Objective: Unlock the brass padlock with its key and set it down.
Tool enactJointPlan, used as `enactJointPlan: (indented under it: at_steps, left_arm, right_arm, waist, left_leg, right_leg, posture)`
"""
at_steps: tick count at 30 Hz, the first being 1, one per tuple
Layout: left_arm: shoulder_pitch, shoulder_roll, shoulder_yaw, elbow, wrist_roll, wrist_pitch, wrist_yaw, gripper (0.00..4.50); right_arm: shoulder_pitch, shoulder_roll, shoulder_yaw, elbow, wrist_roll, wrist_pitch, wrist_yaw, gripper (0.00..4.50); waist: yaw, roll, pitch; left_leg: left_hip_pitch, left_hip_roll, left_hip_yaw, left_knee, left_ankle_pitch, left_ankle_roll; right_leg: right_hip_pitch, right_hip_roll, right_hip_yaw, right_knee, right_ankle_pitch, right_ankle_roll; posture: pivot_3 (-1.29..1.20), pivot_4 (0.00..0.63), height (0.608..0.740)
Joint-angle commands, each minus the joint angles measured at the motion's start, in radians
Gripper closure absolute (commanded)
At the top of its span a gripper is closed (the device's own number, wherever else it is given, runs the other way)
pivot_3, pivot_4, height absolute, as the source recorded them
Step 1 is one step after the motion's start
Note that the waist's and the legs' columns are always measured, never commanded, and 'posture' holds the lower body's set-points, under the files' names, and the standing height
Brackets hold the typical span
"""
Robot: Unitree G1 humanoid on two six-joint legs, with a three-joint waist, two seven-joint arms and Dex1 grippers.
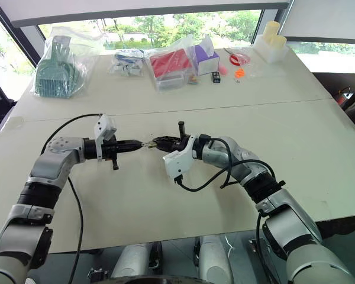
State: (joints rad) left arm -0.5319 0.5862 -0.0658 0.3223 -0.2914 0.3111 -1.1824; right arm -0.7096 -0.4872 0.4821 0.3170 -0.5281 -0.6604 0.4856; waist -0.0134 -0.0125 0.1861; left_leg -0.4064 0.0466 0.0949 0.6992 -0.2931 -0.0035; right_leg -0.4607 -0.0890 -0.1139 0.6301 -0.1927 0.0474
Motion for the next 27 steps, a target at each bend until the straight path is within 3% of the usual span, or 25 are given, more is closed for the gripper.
enactJointPlan:
  at_steps: [1, 18, 27]
  left_arm:
    - [0.036, 0.059, -0.008, -0.092, -0.018, 0.019, -0.075, 4.45]
    - [-0.077, -0.017, 0.018, -0.057, -0.059, 0.080, -0.032, 4.45]
    - [-0.053, 0.023, 0.005, -0.023, -0.003, 0.005, -0.049, 4.45]
  right_arm:
    - [-0.034, 0.002, -0.038, -0.014, 0.016, -0.007, -0.013, 4.50]
    - [-0.017, 0.025, -0.029, -0.031, 0.020, 0.002, -0.006, 4.50]
    - [-0.012, 0.018, -0.036, 0.010, 0.018, 0.019, -0.008, 4.50]
  waist:
    - [0.000, 0.000, 0.000]
    - [-0.001, 0.000, 0.000]
    - [0.000, 0.000, 0.000]
  left_leg:
    - [0.000, 0.000, 0.000, 0.000, 0.000, 0.000]
    - [0.000, 0.000, 0.000, 0.000, 0.000, 0.000]
    - [0.000, 0.000, 0.000, 0.000, 0.000, 0.000]
  right_leg:
    - [0.000, 0.000, 0.000, 0.000, 0.000, 0.000]
    - [0.000, 0.000, 0.000, 0.000, 0.000, 0.000]
    - [0.000, 0.000, 0.000, 0.000, 0.000, 0.000]
  posture:
    - [0.00, 0.150, 0.740]
    - [0.00, 0.150, 0.740]
    - [0.00, 0.150, 0.740]
